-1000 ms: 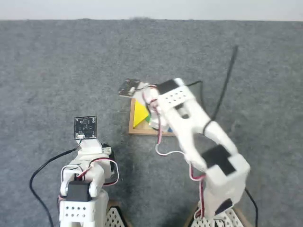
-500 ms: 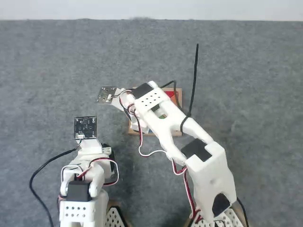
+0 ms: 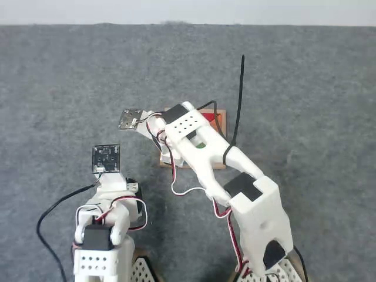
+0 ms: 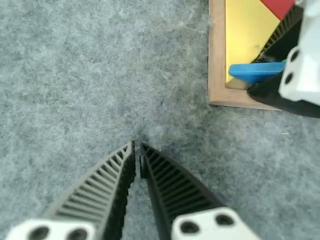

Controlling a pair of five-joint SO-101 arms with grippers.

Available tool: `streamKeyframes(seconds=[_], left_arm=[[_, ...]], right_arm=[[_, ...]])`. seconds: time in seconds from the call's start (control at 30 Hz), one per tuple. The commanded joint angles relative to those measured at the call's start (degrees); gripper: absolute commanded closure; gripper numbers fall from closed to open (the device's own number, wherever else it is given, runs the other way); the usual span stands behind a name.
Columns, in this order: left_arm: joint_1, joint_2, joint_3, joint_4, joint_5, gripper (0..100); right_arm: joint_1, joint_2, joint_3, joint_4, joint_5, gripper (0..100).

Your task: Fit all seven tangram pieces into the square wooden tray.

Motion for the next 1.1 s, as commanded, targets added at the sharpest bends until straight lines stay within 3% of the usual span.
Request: streamKeyframes(seconds=[0.0, 0.63, 0.77, 0.9, 1.07], left_arm=[[-0.4, -1.1, -0.7, 0.3, -0.9, 99], [-0.4, -1.1, -0.7, 0.3, -0.9, 99], [-0.4, -1.1, -0.7, 0.3, -0.9, 99], [-0.4, -1.1, -0.7, 0.3, -0.9, 99], [-0.4, -1.1, -0.7, 0.3, -0.9, 99]], right_arm=[[0.0, -2.4, -3.1, 1.0, 2.5, 85.8], [6.1, -7.4, -3.2, 0.7, 2.4, 85.8], [6.1, -10.9, -2.9, -1.7, -3.8, 87.9], [5.8, -17.3, -1.4, -2.5, -10.7, 98.6], [6.4, -29.1, 11.9, -7.0, -15.0, 98.3]])
